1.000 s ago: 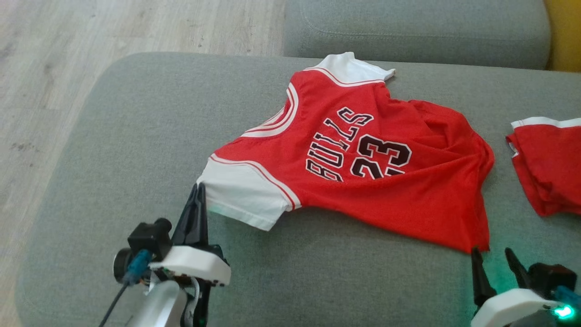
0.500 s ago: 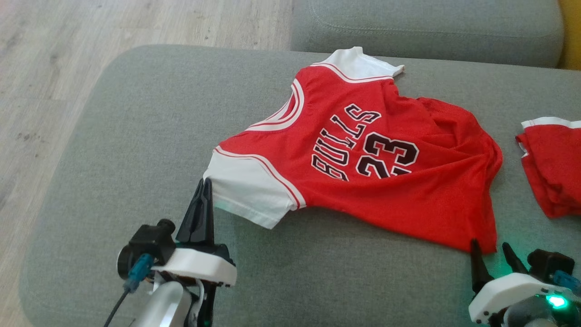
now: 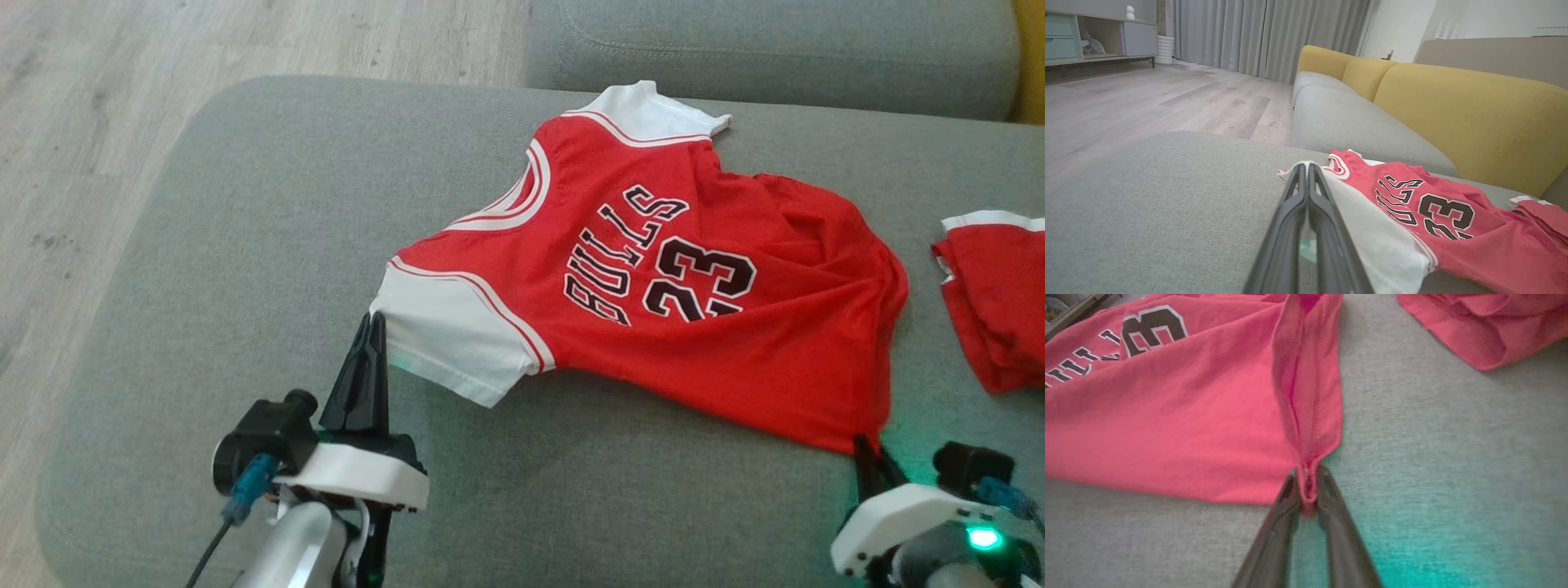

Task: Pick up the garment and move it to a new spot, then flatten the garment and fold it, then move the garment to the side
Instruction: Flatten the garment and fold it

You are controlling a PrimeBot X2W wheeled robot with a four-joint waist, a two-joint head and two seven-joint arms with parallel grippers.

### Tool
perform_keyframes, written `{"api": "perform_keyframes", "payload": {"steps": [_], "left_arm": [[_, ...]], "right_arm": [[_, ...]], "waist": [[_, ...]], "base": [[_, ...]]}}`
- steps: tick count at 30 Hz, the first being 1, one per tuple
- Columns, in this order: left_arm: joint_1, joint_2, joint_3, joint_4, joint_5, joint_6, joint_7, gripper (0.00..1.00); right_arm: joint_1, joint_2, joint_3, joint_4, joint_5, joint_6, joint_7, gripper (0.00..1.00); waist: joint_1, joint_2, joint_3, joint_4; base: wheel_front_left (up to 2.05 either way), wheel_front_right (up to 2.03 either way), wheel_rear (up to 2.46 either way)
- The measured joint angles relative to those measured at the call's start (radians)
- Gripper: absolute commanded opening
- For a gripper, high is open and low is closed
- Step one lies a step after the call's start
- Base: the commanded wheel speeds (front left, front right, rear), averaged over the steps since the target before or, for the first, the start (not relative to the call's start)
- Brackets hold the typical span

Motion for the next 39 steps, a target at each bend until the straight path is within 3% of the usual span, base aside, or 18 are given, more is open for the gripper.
{"api": "perform_keyframes", "payload": {"steps": [7, 13, 16, 21, 28, 32, 39], "left_arm": [[0.002, 0.005, 0.017, -0.017, -0.017, 0.001, 0.0, 0.0], [0.008, 0.014, 0.045, -0.06, -0.044, 0.001, 0.0, 0.0], [-0.008, 0.024, 0.067, -0.125, -0.079, -0.001, 0.03, 0.0], [-0.148, 0.048, 0.122, -0.205, -0.119, -0.002, 0.094, 0.0], [-0.392, 0.065, 0.194, -0.277, -0.167, 0.0, 0.151, 0.0], [-0.432, 0.06, 0.232, -0.352, -0.209, 0.001, 0.159, 0.0], [-0.433, 0.091, 0.258, -0.504, -0.212, 0.043, 0.212, 0.0]], "right_arm": [[0.005, 0.005, 0.065, -0.049, 0.09, 0.0, 0.0, 0.0], [0.003, 0.003, 0.1, -0.194, 0.176, 0.0, -0.011, 0.0], [-0.014, 0.004, 0.144, -0.332, 0.214, 0.0, 0.016, 0.0], [-0.15, -0.002, 0.166, -0.48, 0.304, 0.0, 0.093, 0.0], [-0.379, -0.087, 0.199, -0.577, 0.354, 0.0, 0.127, 0.0], [-0.408, -0.098, 0.208, -0.614, 0.375, 0.0, 0.16, 0.0], [-0.362, -0.109, 0.185, -0.715, 0.374, 0.0, 0.261, 0.0]], "waist": [[0.0, 0.0, -0.029, -0.012], [0.0, 0.0, -0.062, -0.024], [0.0, 0.0, -0.089, -0.031], [0.0, 0.0, -0.118, -0.037], [0.0, 0.0, -0.146, -0.041], [0.0, 0.0, -0.154, -0.039], [0.0, 0.0, -0.126, -0.033]], "base": [[0.0, 0.0, 0.0], [0.0, 0.0, 0.0], [0.0, 0.0, 0.0], [0.0, 0.0, 0.0], [0.0, 0.0, 0.0], [0.0, 0.0, 0.0], [0.0, 0.0, 0.0]]}}
